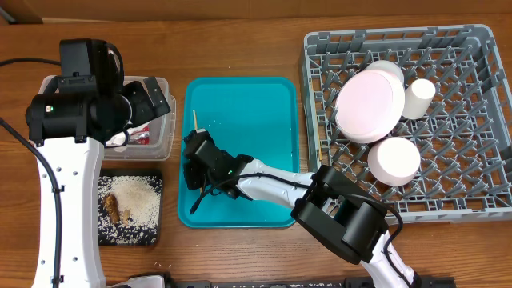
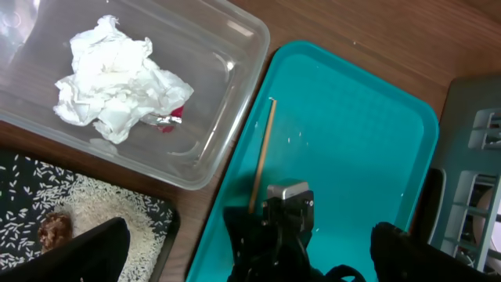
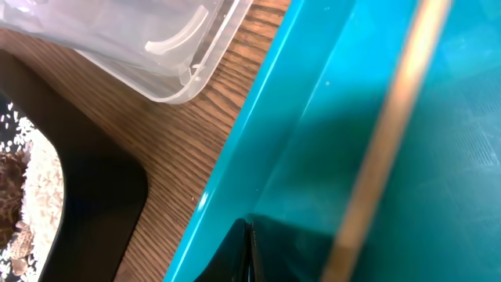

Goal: Sort waste into correct bins and load items into the dishwasher
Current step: 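Close the right gripper around the second wooden chopstick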

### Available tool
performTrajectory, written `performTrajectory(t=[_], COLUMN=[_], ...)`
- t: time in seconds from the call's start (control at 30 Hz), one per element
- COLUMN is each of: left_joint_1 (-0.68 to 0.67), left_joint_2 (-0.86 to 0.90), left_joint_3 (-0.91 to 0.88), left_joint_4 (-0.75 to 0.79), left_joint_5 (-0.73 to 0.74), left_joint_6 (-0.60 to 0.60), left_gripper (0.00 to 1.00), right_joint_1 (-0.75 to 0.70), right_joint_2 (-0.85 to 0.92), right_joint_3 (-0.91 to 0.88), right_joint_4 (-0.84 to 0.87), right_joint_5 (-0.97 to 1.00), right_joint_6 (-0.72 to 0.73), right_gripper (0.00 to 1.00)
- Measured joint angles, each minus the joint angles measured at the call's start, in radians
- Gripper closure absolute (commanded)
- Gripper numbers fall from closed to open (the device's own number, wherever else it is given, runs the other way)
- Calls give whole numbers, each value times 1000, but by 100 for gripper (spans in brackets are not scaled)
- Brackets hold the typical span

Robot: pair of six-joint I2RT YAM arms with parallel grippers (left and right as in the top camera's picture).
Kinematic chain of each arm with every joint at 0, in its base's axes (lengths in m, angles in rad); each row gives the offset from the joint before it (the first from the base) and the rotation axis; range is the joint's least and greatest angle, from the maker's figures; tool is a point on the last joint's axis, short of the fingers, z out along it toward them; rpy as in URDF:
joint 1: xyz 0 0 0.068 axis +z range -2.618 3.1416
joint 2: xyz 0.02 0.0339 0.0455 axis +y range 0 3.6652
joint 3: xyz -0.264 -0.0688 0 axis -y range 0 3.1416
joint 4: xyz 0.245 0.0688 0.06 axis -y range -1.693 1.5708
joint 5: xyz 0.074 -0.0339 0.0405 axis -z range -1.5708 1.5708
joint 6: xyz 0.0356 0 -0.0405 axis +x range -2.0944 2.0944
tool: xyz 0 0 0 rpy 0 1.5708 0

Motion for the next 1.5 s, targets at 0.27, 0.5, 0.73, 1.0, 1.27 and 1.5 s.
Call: performTrajectory(t=[0.27, 0.5, 0.73, 1.0, 1.27, 1.5], left_joint_1=[0, 0, 0, 0, 0, 0], left_joint_2=[0, 0, 0, 0, 0, 0], left_joint_3=[0, 0, 0, 0, 0, 0], left_joint_4=[0, 0, 0, 0, 0, 0], left_joint_5=[0, 0, 0, 0, 0, 0], left_joint_6=[0, 0, 0, 0, 0, 0], left_gripper=[0, 0, 0, 0, 0, 0], right_joint_1=[-25, -76, -77, -77, -77, -77], right_joint_2=[-33, -75, -80, -145, -157, -157], right_joint_3=[8, 8, 8, 8, 8, 8], right_joint_4=[-123, -218, -234, -275, -280, -283], right_joint_5=[27, 72, 79, 105, 115, 116], right_joint_6=[-67, -78, -90, -146, -184, -279], right_gripper=[96, 96, 96, 88, 63, 62])
